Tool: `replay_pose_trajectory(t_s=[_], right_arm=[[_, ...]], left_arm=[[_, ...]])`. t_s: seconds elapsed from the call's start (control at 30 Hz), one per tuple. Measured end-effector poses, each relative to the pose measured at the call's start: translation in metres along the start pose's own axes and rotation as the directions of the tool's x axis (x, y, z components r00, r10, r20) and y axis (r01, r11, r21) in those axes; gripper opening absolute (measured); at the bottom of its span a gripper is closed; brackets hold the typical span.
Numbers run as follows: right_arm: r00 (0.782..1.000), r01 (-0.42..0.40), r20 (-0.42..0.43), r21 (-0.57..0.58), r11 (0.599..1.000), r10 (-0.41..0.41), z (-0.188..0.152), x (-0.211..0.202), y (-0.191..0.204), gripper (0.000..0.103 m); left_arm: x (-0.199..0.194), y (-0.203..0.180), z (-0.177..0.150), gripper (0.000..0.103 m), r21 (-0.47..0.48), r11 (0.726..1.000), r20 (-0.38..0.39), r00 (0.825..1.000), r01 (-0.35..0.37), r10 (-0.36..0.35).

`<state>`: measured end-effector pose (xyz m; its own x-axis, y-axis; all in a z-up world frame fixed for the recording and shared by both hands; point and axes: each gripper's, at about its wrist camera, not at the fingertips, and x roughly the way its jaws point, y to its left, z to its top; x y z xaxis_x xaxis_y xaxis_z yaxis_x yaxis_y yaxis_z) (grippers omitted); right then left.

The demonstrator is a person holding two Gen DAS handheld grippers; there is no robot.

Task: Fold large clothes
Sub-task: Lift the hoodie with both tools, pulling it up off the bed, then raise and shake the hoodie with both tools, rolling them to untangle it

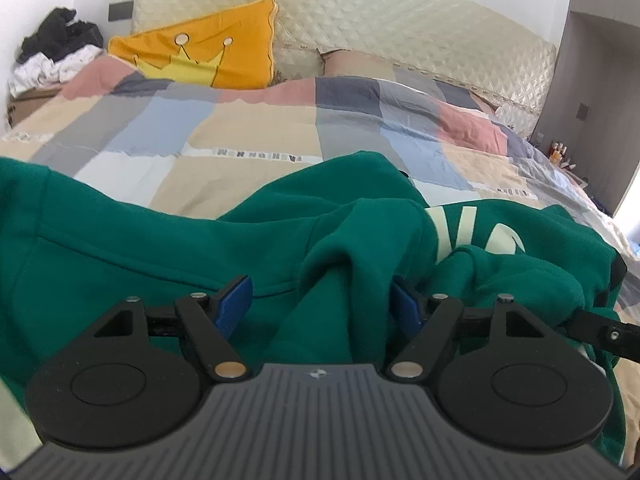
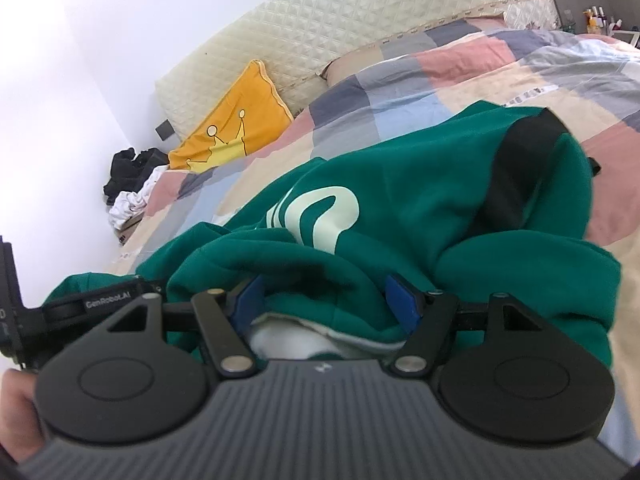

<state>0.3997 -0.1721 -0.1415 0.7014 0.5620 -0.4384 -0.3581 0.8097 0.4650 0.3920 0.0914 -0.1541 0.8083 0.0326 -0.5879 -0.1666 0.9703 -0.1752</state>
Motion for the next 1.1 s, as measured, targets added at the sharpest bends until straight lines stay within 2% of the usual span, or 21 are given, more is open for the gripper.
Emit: replay_pose_trajectory(t_s=[0.03, 0.1, 0.17, 0.23, 0.3, 0.43, 0.47, 0.63, 0.8, 0.9, 1.0, 1.1], right_arm=[[1.0, 0.0, -0.005, -0.004, 1.0, 0.0, 0.0, 0.003, 0.0, 0.069], [1.0, -0.002, -0.015, -0.008, 1.0, 0.002, -0.001, 0.009, -0.001, 0.069], [1.0, -0.018, -0.023, -0.017, 1.0, 0.018, -0.002, 0.012, -0.001, 0.07], [0.999, -0.027, -0.031, -0.038, 0.999, 0.026, -0.004, 0.013, 0.001, 0.071], [0.999, -0.029, -0.03, -0.052, 0.998, 0.028, -0.004, 0.013, 0.002, 0.065], [1.0, -0.024, -0.002, -0.094, 0.995, 0.024, -0.006, 0.004, 0.007, 0.033], [1.0, -0.027, 0.007, -0.104, 0.994, 0.028, -0.006, 0.001, 0.009, 0.029], [0.985, -0.099, 0.122, -0.201, 0.975, 0.125, -0.003, -0.035, 0.027, 0.025], [0.932, -0.16, 0.261, -0.327, 0.931, 0.252, 0.003, -0.092, 0.054, 0.025], [0.921, -0.19, 0.263, -0.345, 0.919, 0.289, -0.005, -0.123, 0.068, 0.025], [0.918, -0.26, 0.22, -0.292, 0.92, 0.33, -0.028, -0.151, 0.072, 0.025], [0.935, -0.276, 0.148, -0.263, 0.925, 0.321, -0.056, -0.167, 0.077, 0.025]], left_arm=[[0.005, 0.003, 0.0, 0.067, -0.013, 1.0, -0.01, 1.0, 0.021, -0.021], [0.012, 0.008, 0.0, 0.036, -0.04, 0.997, -0.027, 0.998, 0.059, -0.06], [0.014, 0.01, -0.001, 0.019, -0.049, 0.995, -0.02, 0.996, 0.088, -0.09], [0.01, 0.011, -0.001, 0.017, -0.04, 0.993, -0.002, 0.994, 0.11, -0.11], [0.0, 0.012, -0.001, 0.016, -0.058, 0.989, 0.013, 0.991, 0.134, -0.133], [-0.028, 0.025, 0.001, 0.015, -0.124, 0.974, 0.054, 0.981, 0.19, -0.184], [-0.037, 0.028, 0.0, 0.015, -0.143, 0.969, 0.064, 0.979, 0.201, -0.194], [-0.09, 0.044, -0.004, 0.015, -0.208, 0.942, 0.141, 0.961, 0.263, -0.237], [-0.142, 0.059, -0.011, 0.015, -0.259, 0.896, 0.211, 0.926, 0.362, -0.313], [-0.176, 0.066, -0.031, 0.015, -0.277, 0.87, 0.238, 0.906, 0.408, -0.349], [-0.202, 0.075, -0.063, 0.015, -0.297, 0.868, 0.22, 0.913, 0.398, -0.343], [-0.217, 0.083, -0.092, 0.016, -0.36, 0.865, 0.156, 0.937, 0.349, -0.313]])
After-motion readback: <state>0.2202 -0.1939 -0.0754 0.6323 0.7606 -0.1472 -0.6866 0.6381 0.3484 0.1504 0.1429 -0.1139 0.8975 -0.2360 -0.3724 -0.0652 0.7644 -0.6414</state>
